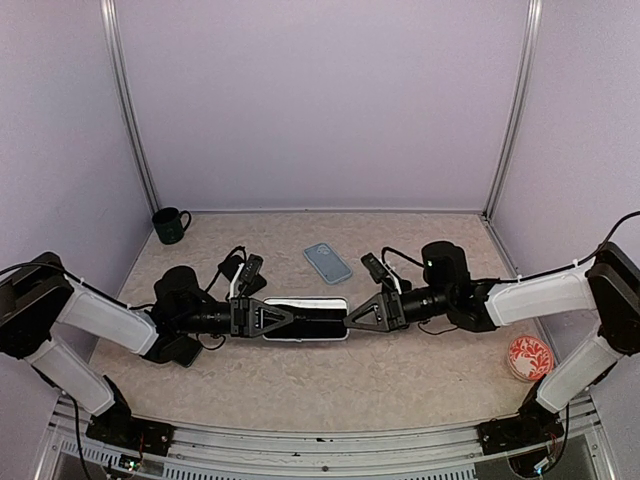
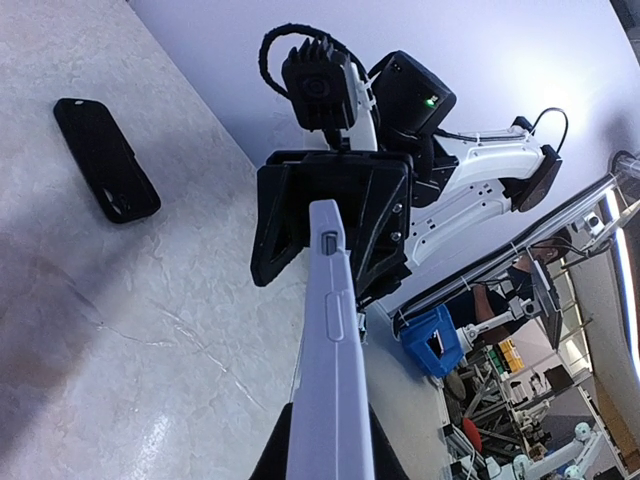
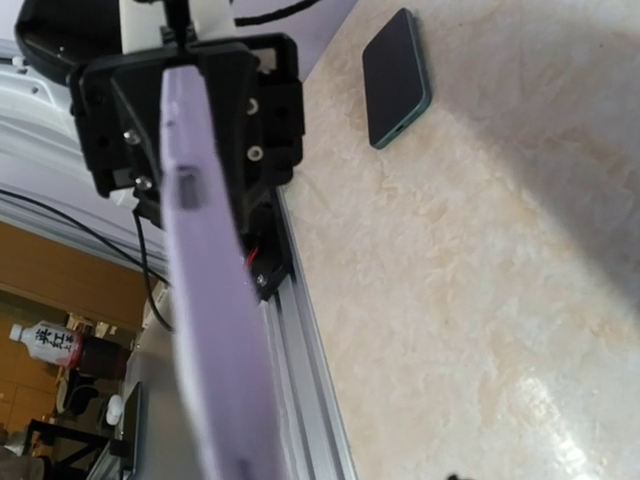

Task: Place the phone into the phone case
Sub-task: Press the corner of the phone case at the bottom corners of the phone case.

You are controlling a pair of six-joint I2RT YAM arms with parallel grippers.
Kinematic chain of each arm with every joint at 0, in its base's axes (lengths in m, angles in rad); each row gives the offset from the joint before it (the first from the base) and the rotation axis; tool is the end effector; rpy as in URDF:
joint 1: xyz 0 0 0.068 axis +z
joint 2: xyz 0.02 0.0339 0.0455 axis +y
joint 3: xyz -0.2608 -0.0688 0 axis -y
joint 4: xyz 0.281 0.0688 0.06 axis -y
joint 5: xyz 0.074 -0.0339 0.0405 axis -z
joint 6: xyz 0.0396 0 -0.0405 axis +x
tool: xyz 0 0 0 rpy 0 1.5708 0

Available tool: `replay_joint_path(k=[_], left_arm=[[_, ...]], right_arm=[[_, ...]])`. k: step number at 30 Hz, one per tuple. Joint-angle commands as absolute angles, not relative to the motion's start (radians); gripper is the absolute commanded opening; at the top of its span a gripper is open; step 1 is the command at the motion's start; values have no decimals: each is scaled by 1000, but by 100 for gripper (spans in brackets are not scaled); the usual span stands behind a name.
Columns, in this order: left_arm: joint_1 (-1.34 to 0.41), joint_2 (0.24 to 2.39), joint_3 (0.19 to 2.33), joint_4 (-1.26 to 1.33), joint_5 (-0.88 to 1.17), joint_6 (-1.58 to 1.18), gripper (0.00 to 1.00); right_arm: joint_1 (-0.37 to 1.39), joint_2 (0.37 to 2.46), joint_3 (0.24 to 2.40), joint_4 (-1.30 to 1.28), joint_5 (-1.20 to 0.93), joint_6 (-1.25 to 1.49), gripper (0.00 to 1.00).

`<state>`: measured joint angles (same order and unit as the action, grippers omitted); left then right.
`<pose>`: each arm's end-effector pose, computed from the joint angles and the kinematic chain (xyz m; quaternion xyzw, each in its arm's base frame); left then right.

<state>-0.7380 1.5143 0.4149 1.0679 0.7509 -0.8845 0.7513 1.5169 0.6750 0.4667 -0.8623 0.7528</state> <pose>0.1958 -0.2146 0.1475 0.2056 0.6850 -0.6508 0.2548 0.2211 0.2477 0.1677 -0.2347 0.7511 0.6016 0.1374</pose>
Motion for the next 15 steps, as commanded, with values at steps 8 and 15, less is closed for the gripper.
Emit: replay_joint_path(k=[8,15], left_arm=[[-730,1473,407,1195,745,-894,0],[-730,1472,405,1194,746,-896,0]], right_arm=[[812,1576,681,550,-887,772,47],[818,1576,688,556,-890,777,30]])
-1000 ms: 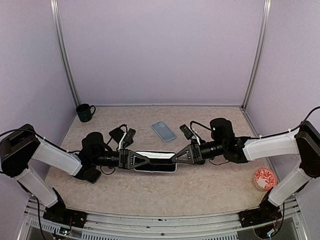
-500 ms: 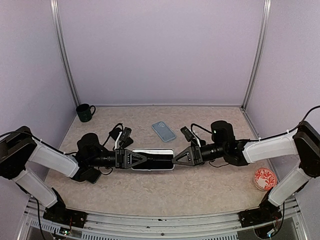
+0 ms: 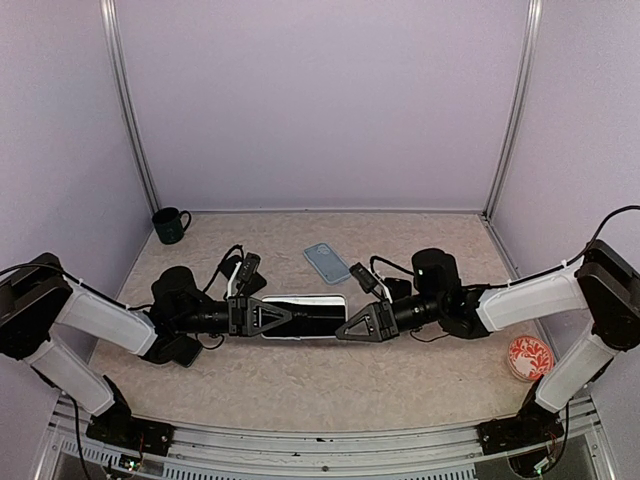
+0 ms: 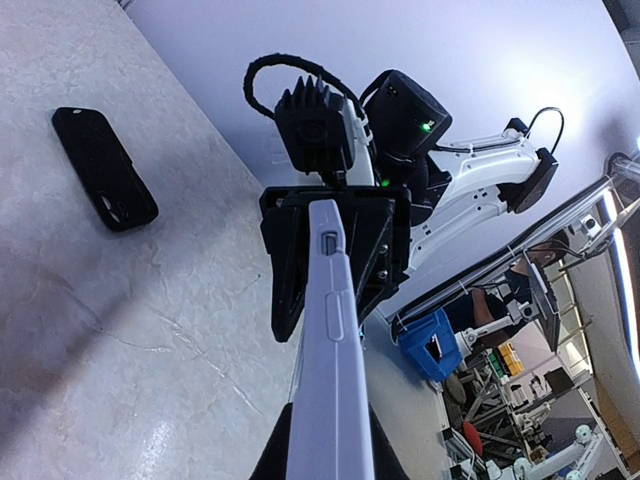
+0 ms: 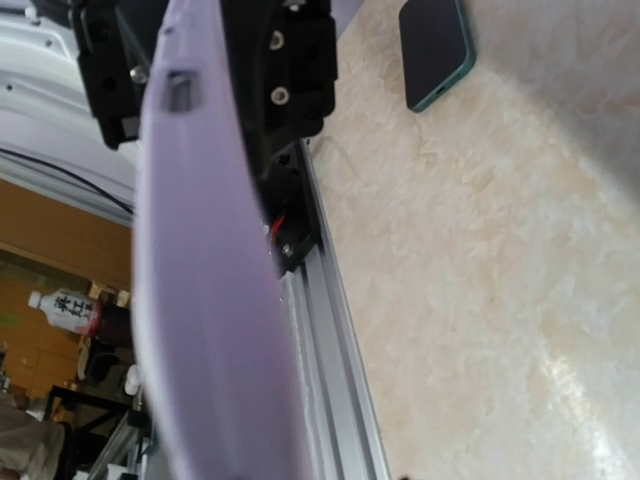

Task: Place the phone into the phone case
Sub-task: Press the corner of the phone case at the bottom corners of the phone case.

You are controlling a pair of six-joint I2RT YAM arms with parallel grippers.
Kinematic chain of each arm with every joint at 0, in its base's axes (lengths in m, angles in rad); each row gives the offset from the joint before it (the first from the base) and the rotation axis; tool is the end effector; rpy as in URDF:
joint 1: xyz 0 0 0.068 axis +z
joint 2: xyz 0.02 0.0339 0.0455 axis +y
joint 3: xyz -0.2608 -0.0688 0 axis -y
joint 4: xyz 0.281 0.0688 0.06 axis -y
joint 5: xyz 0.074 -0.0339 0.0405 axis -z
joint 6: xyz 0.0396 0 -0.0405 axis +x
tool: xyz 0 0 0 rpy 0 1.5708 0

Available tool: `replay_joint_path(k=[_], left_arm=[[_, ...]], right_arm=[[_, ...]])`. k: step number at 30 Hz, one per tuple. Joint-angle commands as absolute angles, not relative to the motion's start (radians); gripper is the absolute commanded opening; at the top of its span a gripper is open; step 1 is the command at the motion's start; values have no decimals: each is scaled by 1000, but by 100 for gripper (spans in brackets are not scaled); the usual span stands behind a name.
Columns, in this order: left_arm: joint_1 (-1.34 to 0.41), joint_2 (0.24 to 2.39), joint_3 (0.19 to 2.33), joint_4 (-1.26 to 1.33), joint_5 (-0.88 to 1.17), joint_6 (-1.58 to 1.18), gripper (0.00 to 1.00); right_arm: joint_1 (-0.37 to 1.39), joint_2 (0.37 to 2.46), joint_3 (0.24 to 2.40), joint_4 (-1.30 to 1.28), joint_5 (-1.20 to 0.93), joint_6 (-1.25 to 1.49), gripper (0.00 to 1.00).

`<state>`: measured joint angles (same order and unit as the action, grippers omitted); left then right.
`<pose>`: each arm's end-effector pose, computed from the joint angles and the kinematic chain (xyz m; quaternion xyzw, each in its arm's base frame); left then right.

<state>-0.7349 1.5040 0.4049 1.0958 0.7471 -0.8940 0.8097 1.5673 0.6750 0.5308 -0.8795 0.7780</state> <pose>0.1947 -0.2123 0.1503 0.2044 0.6778 -0.6554 0.2631 0.2090 0.2636 0.1581 -0.2538 0.7405 0.6123 0.1109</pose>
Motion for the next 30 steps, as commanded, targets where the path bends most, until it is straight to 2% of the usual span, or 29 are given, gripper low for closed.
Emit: replay_joint_path(k=[1,6,12,23,30], left_arm=[[-731,1473,405,1193,745,-896,0],[-730,1477,405,1192,746,-896,0],[-731,1483,409,1192,752,-896,0],[-732,1493,415,1182,756,-892,0],[-732,1469,434,1083,738,-837,0]], right_arm=[[818,1575,689,555,-890,776,30],[818,1573,696,552,-890,776,39],[818,1573,715,528,-890,763,38],[818,1591,748,508,-897,767,10],[818,1594,779,375,-838,709,1]])
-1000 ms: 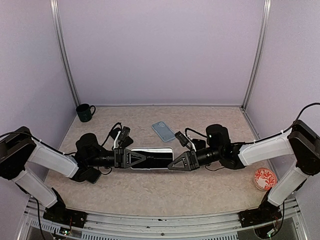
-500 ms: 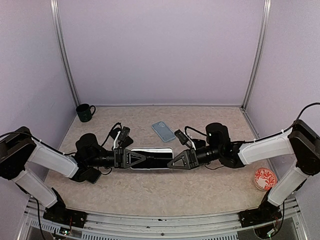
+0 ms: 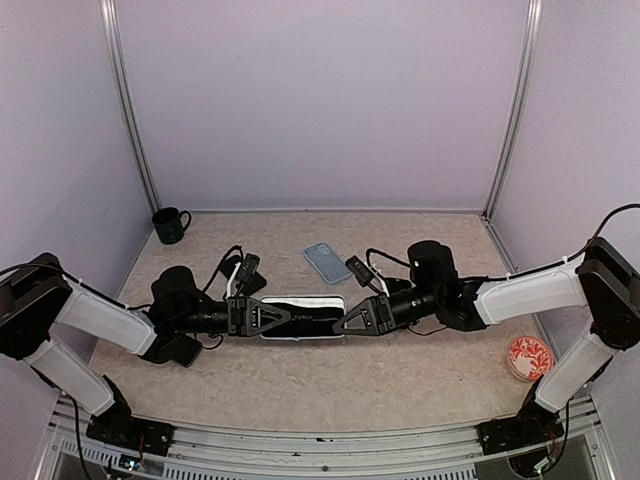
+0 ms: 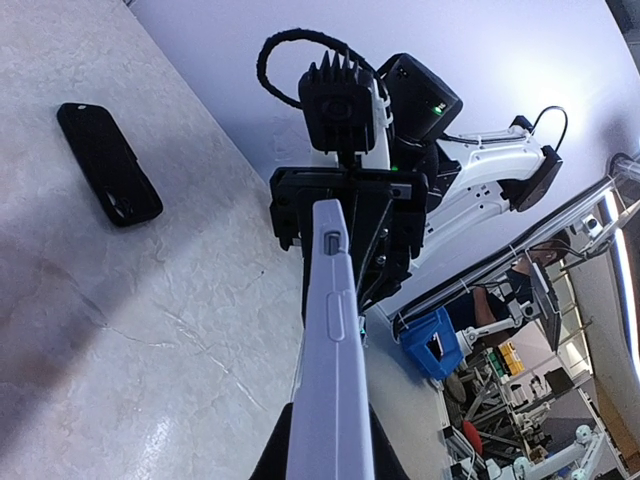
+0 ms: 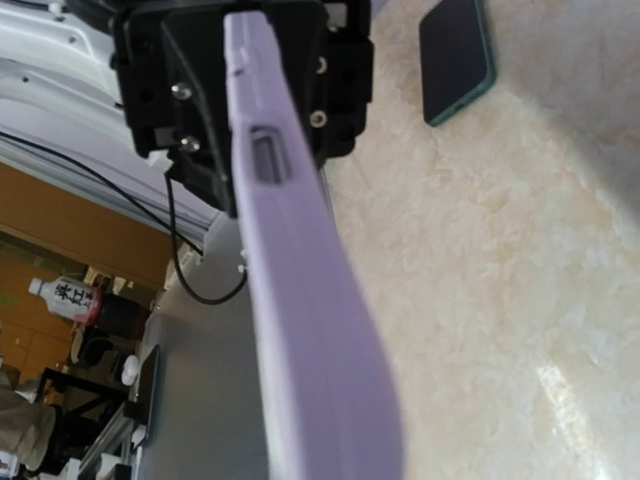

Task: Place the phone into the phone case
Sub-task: Press the corner of the phone case at the bottom corners of the phone case.

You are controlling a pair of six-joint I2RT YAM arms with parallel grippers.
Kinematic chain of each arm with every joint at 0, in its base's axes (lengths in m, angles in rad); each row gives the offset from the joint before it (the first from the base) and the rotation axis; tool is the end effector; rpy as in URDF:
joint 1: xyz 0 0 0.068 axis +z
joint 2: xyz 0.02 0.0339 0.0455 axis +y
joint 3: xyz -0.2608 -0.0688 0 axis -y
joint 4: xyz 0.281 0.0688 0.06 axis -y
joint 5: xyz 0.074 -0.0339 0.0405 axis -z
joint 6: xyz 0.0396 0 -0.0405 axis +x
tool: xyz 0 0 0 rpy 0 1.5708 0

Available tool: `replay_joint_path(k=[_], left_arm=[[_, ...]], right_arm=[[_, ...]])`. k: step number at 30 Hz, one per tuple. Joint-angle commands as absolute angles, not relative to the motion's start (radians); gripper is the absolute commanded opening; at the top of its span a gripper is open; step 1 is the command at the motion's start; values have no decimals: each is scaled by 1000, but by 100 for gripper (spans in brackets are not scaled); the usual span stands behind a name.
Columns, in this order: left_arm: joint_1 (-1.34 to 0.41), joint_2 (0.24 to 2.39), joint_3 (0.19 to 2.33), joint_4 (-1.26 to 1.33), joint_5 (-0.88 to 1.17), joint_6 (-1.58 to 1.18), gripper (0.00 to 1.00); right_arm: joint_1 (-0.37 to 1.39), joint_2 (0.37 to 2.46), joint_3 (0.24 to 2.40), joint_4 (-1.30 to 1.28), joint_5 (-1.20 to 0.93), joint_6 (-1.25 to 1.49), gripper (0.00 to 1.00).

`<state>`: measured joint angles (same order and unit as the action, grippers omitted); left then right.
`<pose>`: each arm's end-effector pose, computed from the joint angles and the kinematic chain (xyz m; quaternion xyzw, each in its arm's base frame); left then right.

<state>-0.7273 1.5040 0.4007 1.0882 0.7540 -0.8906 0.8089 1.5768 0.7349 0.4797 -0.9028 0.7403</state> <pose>0.1953 -0.2102 0.1484 0.2035 0.6813 -0.6531 0.2606 0.2161 0.2715 0.1697 -0.2731 0.7315 0.6142 0.1143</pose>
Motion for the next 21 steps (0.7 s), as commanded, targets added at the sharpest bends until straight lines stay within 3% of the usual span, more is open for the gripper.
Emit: replay_joint_path(k=[1,4,7,11,21], left_arm=[[-732,1464,439,1067,733,-828,0],[-732,1452,441,1046,732,-813,0],[-732,1446,441,1034,731,-804,0],[-733,1440,440,1029,735,-802,0],[-750,1438,431,1043,750,-804,0]], right_arm=[[818,1594,785,355,-823,699,1],[819,1590,793,324,-811,680,6],[818,1575,793,321,-811,674,30],[813,1542,806,276,-784,641,46],[777,1513,802,264,-742,630,52]])
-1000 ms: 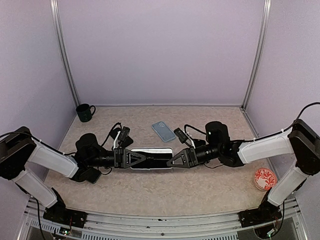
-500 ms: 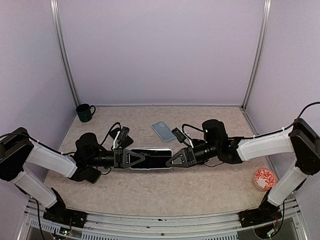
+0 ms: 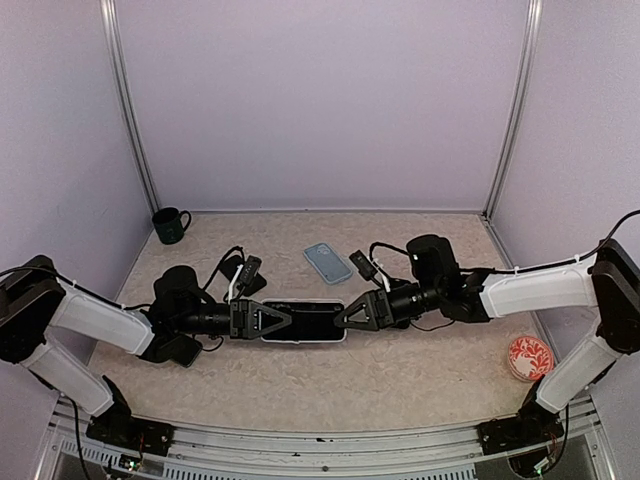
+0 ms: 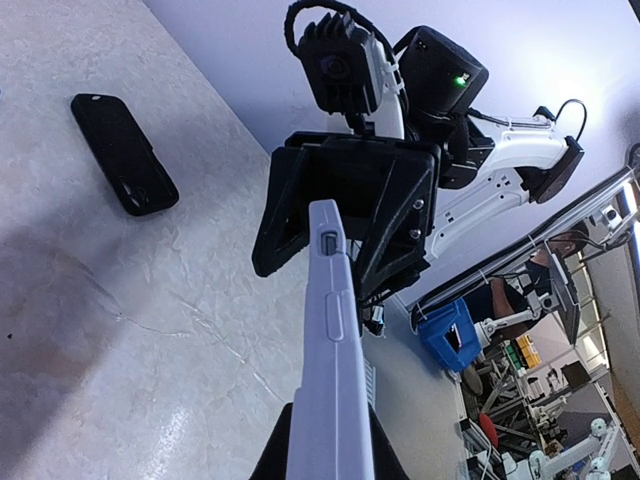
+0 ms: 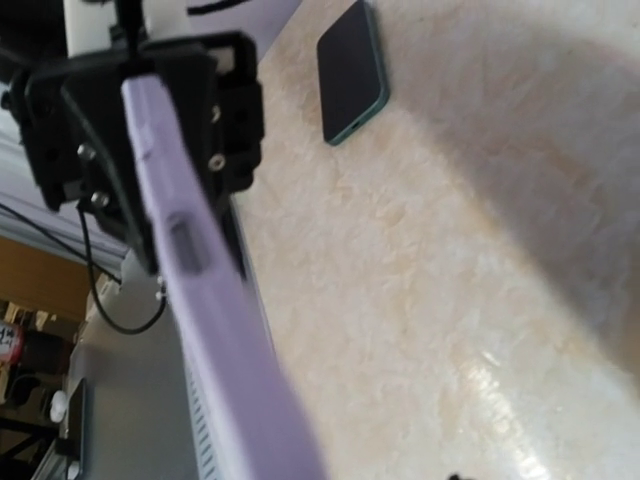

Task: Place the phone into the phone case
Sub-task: Press the corner of the phone case at the bottom corners of the phone case.

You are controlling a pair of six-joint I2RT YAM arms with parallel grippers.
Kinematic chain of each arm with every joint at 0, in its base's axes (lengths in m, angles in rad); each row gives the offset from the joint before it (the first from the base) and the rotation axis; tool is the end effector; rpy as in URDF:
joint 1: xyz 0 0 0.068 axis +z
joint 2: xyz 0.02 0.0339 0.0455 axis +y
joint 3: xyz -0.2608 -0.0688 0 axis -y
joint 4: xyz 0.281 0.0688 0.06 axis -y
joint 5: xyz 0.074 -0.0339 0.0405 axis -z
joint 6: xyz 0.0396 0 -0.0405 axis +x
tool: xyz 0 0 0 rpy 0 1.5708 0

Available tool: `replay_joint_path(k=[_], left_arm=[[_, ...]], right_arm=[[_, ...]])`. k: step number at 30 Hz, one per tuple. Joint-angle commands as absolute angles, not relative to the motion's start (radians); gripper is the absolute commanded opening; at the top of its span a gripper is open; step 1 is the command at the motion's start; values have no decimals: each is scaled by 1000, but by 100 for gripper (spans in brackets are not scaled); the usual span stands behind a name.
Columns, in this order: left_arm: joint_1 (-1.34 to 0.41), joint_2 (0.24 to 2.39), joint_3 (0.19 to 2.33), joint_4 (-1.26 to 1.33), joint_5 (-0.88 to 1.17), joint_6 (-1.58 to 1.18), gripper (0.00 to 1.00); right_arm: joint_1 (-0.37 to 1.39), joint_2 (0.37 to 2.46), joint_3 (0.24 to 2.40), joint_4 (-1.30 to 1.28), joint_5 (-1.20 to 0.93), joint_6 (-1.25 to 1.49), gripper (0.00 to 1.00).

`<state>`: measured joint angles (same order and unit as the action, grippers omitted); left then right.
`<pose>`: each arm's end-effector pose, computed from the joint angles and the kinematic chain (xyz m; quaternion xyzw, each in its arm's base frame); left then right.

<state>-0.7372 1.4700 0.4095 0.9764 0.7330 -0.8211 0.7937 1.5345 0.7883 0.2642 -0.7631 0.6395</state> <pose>0.1942 -0.2122 0.1484 0.2135 0.6969 -0.6317 0.2642 0.2249 0.2677 0.1799 -0.2534 0.7767 0.5559 0.1532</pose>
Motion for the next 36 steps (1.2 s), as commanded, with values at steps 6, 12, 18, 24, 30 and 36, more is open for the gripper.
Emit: replay_joint_path(k=[6,12,18,24,30,36], left_arm=[[-759,1442,431,1045,750,-805,0],[-767,1446,428,1046,745,-805,0],[-770,1461,431,1051,742,-811,0],[-772,1478,436,1043,730,-816,0],[-771,1500,442,1030,717,-819,0],[-770,1503,449,1029,730,-817,0]], right_arm=[[775,1523,810,289,-760,640,50],[776,1529,818,290,-776,635,37],[776,1529,818,284,-777,625,21],[779,1519,828,234,-721,583,6],[803,1498,865,119,-584,502,3],[804,1479,876,75,-587,471,35]])
